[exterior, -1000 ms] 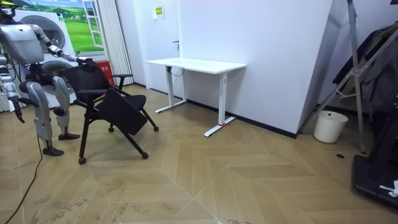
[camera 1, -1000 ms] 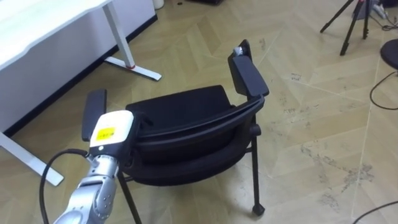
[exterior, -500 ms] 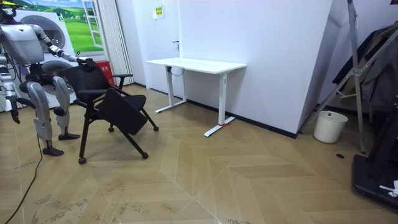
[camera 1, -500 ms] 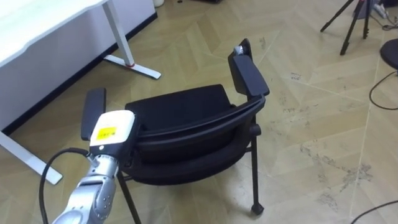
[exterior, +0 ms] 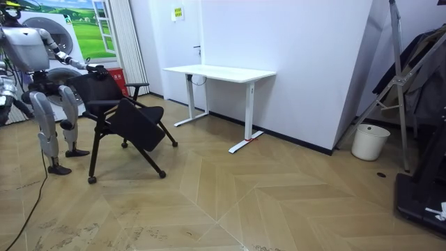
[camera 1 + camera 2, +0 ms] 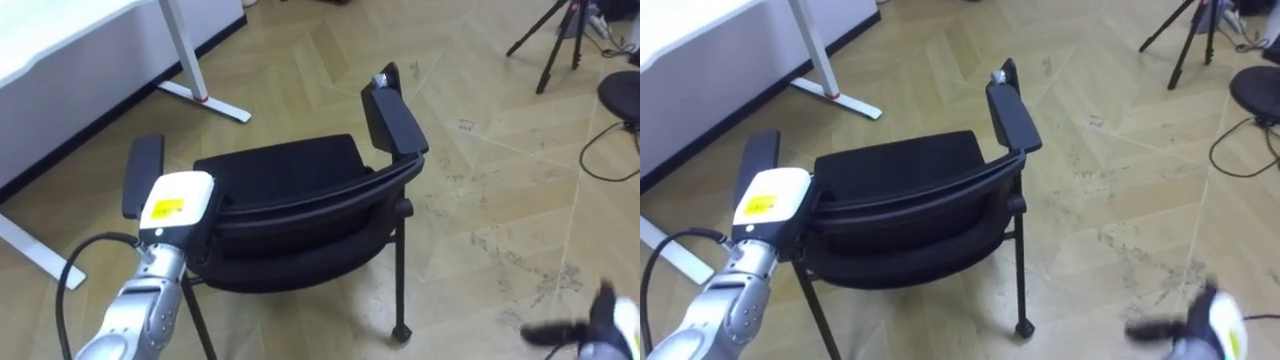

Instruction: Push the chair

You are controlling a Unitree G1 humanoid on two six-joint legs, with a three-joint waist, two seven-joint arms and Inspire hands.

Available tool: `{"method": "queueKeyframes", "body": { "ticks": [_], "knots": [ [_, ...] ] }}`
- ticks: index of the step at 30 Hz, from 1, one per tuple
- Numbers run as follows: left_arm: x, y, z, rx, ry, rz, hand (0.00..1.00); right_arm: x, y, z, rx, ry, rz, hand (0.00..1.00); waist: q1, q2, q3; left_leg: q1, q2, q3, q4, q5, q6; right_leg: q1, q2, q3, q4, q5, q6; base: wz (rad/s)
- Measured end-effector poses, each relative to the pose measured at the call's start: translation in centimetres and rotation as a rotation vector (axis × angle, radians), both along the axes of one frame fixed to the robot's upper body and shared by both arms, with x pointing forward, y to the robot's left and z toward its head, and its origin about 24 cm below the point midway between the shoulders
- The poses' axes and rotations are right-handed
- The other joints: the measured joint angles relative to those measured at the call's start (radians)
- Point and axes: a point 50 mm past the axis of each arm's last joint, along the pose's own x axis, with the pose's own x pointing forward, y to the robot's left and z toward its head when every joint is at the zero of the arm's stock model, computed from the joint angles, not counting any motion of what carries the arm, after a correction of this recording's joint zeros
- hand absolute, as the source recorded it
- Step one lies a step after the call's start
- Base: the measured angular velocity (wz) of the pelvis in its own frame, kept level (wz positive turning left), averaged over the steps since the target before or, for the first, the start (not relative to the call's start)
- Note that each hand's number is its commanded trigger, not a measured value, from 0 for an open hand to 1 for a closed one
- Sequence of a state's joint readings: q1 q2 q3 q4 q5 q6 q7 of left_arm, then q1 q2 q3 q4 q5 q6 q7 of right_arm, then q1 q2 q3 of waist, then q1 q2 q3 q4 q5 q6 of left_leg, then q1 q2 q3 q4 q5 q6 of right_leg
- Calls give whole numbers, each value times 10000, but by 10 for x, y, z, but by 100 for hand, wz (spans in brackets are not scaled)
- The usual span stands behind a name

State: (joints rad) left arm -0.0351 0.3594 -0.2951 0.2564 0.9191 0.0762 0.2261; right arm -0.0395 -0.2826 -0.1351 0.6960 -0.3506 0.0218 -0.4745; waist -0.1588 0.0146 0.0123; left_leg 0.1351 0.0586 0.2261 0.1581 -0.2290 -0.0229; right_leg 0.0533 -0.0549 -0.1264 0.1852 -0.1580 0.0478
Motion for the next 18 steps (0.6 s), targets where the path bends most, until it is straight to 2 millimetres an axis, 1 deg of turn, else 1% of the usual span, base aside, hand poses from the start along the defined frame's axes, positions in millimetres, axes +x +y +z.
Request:
{"method": "queueKeyframes", "body": {
  "ticks": [1,2,3,5,8,10,13,15,18],
  "knots": [
    [1,0,2,76,-60,-45,100,11,4,15,-748,-573,571,0,8,-33,-6,-43,4,0,43,0,0,-27,0,-2,7,8,-12,0],
    [1,0,2,117,-85,-66,100,16,6,23,-1084,-818,831,0,33,-31,-10,-39,5,2,43,0,0,-23,0,-2,10,8,-12,0],
    [1,0,3,145,-95,-96,100,24,11,35,-1693,-1264,1291,0,54,-81,-9,-46,6,2,38,0,0,-6,-1,-7,11,9,-12,0],
    [1,-2,2,212,-87,-187,100,33,20,51,-2554,-1819,1982,0,75,-108,-77,-45,7,1,37,0,-1,33,0,-7,-1,8,-12,0],
    [2,-2,3,258,-132,-204,100,40,31,58,-3039,-2004,2652,0,173,-139,-81,-45,7,40,35,0,0,-1,0,30,45,9,-12,-4],
    [2,-1,3,293,-64,-160,100,47,47,59,-3337,-1990,3452,0,287,-156,-83,12,15,182,36,0,0,-36,16,175,104,13,-16,-16],
    [2,0,3,324,-40,-133,100,50,65,59,-3506,-1861,4418,0,326,-183,-83,95,14,234,10,0,0,-32,23,244,158,12,-15,-8],
    [2,0,4,342,-12,-139,100,52,72,60,-3664,-1770,4843,0,333,-188,-88,106,13,247,10,0,0,-34,22,260,174,12,-16,-2],
    [4,-1,5,392,21,-230,100,54,78,68,-4256,-1896,5464,0,484,-192,-86,97,21,245,16,0,0,-40,31,262,181,12,-16,0]
  ]
}}
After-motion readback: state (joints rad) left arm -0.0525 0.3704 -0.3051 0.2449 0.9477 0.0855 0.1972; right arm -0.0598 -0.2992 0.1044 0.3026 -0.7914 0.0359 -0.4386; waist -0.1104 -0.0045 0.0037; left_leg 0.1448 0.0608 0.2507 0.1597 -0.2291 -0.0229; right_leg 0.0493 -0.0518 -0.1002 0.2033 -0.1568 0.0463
